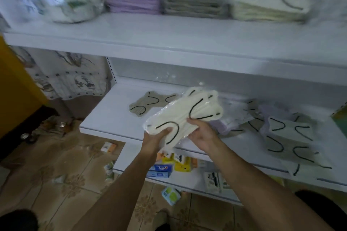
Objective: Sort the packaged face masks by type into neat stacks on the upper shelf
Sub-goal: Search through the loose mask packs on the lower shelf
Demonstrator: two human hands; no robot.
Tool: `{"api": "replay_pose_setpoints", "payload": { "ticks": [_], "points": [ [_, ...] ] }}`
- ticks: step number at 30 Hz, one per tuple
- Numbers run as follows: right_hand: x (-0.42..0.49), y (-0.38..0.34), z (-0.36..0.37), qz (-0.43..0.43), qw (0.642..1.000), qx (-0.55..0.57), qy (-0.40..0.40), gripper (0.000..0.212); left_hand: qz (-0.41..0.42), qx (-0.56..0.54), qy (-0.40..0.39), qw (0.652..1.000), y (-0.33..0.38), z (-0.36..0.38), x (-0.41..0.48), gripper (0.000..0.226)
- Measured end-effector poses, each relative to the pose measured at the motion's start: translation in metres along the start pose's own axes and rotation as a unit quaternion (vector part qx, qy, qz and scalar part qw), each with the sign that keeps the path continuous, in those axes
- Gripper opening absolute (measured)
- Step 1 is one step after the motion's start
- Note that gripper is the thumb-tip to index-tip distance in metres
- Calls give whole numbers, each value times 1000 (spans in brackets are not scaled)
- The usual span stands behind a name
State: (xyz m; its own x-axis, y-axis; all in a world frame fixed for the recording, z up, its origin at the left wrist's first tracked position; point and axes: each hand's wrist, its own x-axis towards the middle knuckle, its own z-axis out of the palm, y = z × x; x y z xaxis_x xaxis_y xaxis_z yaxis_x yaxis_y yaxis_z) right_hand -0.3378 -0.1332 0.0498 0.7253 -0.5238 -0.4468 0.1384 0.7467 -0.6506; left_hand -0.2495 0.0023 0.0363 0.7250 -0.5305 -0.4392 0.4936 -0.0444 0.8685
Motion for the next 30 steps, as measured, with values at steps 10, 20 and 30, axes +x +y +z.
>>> {"api": "replay_pose_setpoints", "payload": {
  "ticks": [10, 20, 30],
  "points": [
    [-103, -43, 72, -82, 965, -152, -199, 14, 179, 16, 87, 980, 102, -44, -107, 31],
    [-124, -147, 163, -289, 879, -308, -220, 21, 330, 119, 209, 913, 243, -36, -134, 7],
    [-56, -176, 203, -385, 830, -368, -163, 58, 392, 97, 167, 899, 275, -18, -60, 36]
  ]
}}
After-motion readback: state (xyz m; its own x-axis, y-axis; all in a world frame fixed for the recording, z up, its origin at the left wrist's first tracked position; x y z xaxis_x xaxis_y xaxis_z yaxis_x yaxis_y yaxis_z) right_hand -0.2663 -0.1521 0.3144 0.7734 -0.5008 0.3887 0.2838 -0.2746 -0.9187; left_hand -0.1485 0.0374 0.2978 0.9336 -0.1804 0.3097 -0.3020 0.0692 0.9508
